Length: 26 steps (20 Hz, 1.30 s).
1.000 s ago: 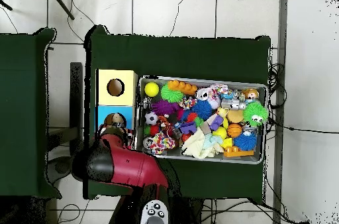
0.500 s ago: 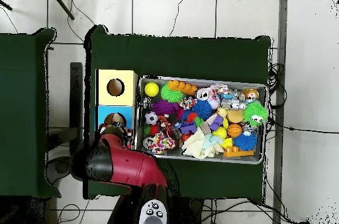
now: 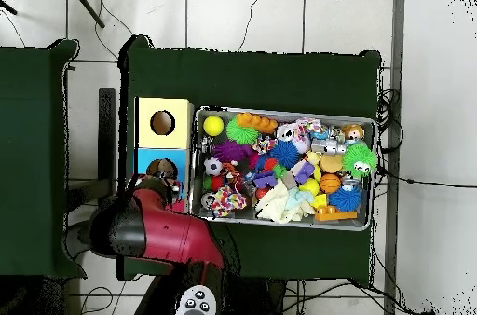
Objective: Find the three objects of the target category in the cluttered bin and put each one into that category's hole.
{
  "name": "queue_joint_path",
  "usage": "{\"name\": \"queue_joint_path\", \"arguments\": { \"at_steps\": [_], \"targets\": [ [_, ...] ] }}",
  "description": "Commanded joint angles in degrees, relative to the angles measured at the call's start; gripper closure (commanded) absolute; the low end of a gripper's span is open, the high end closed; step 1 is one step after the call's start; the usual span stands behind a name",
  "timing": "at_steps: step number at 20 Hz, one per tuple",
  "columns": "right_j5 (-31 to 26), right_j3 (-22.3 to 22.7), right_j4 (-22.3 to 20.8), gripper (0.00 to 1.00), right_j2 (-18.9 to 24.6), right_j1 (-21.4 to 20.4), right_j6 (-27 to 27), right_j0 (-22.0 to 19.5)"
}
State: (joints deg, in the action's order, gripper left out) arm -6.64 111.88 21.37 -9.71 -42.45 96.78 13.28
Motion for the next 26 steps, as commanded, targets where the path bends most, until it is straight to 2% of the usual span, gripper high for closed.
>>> {"name": "queue_joint_path", "arguments": {
  "at_steps": [1,7,14,20,21,26],
  "targets": [
    [-6.04,-4.91,3.63,1.0,-0.59,3.28,14.03,0.62],
    [-6.39,-7.04,4.09,1.0,-0.42,4.77,13.09,0.04],
    [-4.18,-6.14,3.56,1.0,1.84,5.03,12.12,-1.89],
    [-4.92,-6.42,3.8,1.0,0.04,5.28,12.93,-0.42],
    [-5.1,-6.44,3.88,0.0,0.06,5.27,12.96,-0.43],
    [-5.95,-7.14,3.99,0.0,-0.76,5.67,13.08,0.19]
  ]
}}
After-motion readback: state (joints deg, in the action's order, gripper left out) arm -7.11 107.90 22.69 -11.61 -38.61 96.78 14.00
